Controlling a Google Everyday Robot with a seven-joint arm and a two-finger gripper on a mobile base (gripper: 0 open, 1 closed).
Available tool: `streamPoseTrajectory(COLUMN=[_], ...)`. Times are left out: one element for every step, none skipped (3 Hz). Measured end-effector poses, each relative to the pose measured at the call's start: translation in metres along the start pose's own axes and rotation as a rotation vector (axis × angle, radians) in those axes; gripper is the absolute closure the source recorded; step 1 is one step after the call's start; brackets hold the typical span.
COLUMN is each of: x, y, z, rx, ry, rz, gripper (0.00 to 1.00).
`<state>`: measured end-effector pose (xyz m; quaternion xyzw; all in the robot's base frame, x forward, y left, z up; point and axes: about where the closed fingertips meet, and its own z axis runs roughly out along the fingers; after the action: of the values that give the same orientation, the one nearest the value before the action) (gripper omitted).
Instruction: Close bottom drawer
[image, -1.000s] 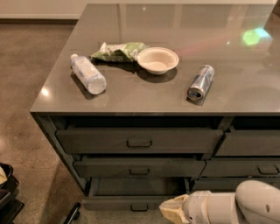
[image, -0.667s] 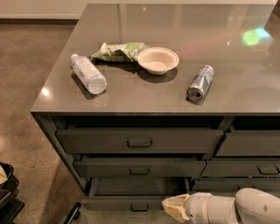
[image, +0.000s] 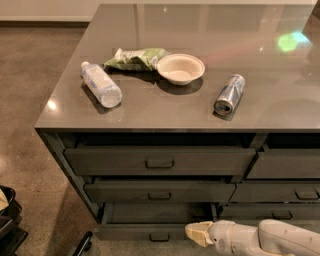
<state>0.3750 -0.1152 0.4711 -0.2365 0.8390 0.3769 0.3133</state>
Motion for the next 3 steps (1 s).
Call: streamPoseTrajectory(x=[0.026,0.031,0.059], y=[-0.001,-0.007,-0.049], z=[0.02,0.025,0.041], rx=[-0.039,-0.022,-0.002], ry=[0.0,0.021,0.04], rz=[0.065,0.093,0.196], gripper=[1.0,1.0,1.0])
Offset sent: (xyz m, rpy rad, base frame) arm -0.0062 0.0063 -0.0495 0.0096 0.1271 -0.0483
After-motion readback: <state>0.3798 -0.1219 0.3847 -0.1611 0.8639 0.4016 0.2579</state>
